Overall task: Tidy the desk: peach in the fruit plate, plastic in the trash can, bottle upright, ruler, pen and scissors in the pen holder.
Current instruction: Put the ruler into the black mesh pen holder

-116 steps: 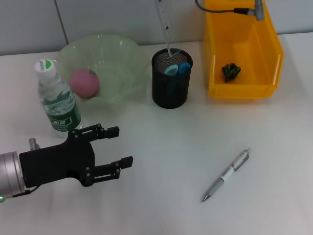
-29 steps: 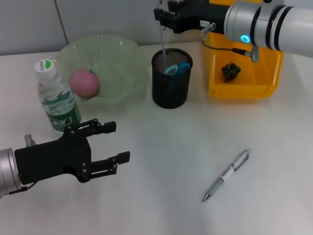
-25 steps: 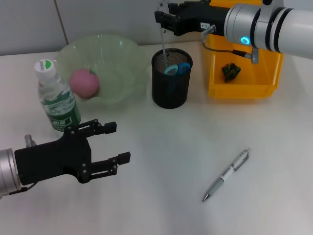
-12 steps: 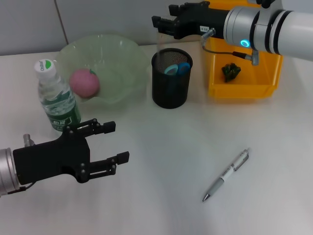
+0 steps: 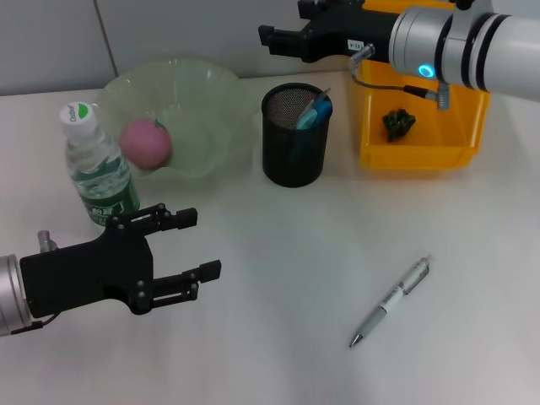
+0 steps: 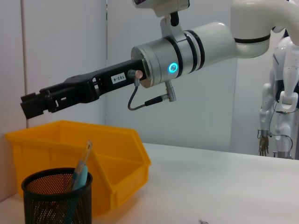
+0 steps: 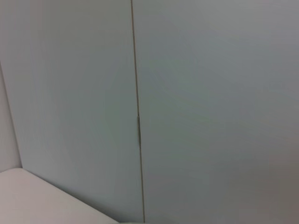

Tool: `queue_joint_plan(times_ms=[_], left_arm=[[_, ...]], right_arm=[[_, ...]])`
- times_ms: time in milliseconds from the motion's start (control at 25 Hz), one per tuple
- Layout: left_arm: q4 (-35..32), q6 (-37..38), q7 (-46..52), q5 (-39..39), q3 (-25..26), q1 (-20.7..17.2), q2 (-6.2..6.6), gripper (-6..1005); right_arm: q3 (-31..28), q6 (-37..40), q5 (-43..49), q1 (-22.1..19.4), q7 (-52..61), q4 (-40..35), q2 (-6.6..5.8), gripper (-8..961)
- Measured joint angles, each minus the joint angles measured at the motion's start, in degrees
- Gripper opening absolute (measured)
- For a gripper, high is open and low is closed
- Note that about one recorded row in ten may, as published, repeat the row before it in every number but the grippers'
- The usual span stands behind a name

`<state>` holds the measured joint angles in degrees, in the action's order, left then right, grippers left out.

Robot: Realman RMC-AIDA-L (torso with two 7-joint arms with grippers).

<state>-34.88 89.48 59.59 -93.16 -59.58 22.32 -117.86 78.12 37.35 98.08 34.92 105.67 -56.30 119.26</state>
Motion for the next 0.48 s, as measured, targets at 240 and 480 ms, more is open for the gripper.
queue_joint_plan(times_ms=[240,480], left_arm=[[-0.01,0.00,0.04,0.00,0.11,0.00,-0.03,754],[-0.02,0.00,-0.07,0.00,0.58,0.00,-0.16,754]], right_arm=[[0.00,0.34,-2.83,-1.92,0.23,-2.74,0.00,778],[-1.28,-0.05,-10.07,-3.74,-2.17,-4.20,0.00,787]])
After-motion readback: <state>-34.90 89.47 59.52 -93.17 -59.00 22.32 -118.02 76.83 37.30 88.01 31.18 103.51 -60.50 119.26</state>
